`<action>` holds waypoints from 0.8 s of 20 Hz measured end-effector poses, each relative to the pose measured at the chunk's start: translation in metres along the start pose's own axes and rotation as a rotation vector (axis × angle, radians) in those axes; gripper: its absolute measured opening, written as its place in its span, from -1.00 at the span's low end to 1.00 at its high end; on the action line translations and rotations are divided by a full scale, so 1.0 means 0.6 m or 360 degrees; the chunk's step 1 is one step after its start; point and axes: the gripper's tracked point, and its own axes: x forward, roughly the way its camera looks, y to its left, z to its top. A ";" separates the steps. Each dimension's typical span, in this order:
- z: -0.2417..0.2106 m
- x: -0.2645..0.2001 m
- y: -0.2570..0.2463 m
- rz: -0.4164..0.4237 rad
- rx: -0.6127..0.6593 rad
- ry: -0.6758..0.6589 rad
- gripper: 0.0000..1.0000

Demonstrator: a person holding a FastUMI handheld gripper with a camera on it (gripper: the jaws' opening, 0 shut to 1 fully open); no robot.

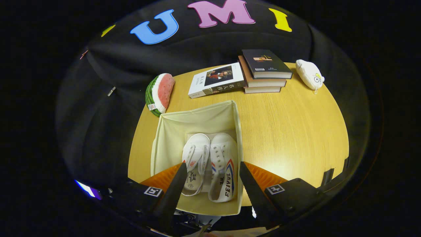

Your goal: Open the storage box then place both shoes into the box .Put the left shoe in first, then the right shoe, with the right side of both shoes facing outward in a uniform manner.

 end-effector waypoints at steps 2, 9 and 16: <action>0.014 -0.011 -0.008 -0.0006 -0.0066 -0.0071 0.99; 0.052 -0.039 -0.080 -0.0066 -0.0128 -0.0239 0.99; 0.120 -0.101 -0.214 -0.0263 -0.0153 -0.0505 0.98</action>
